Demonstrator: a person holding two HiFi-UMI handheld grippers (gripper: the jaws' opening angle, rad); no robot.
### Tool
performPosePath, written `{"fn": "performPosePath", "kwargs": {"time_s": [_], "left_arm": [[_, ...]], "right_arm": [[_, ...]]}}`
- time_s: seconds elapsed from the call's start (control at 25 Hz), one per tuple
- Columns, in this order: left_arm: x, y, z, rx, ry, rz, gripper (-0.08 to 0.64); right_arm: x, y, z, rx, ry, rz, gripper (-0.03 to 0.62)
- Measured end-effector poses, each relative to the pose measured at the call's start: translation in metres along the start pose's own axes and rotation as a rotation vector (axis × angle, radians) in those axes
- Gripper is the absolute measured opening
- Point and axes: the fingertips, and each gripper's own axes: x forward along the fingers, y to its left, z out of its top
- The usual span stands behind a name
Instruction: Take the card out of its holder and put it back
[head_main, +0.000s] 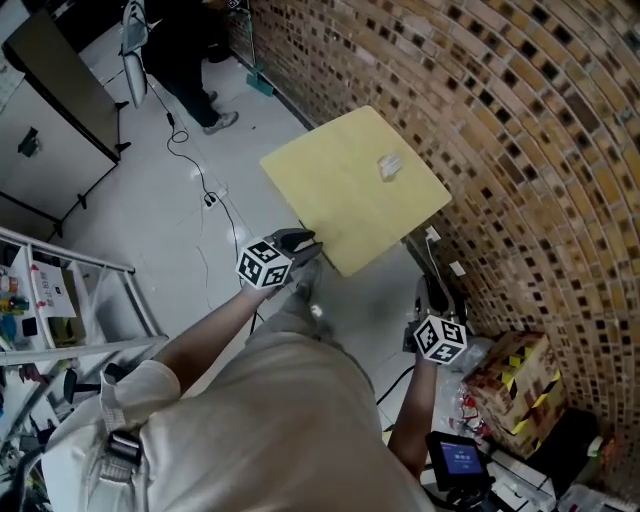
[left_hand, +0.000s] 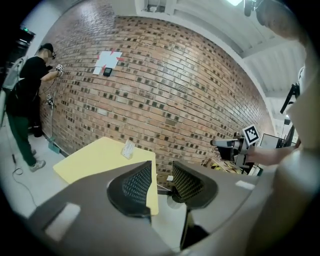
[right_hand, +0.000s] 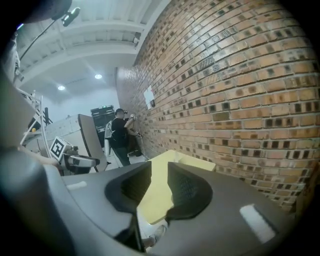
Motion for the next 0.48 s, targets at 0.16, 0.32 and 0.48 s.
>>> {"fn": "performPosePath", "kwargs": {"time_s": [0.16, 0.32, 0.48], "left_arm": [[-0.02, -0.012, -0.021, -0.033, -0.007, 0.042, 0.152], [-0.029, -0.025, -0.035, -0.056, -0.001, 0.06, 0.152], [-0.027, -0.032, -0.045, -0.053, 0.028, 0.059, 0.152]], "right_arm": [[-0.015, 0.003, -0.008, -0.023, 0.016, 0.034, 0.104], [-0.028, -0.002, -0.011, -0.018, 0.017, 0.029, 0.104], [-0.037, -0.004, -0.001, -0.017, -0.013, 0.028, 0.104]]}}
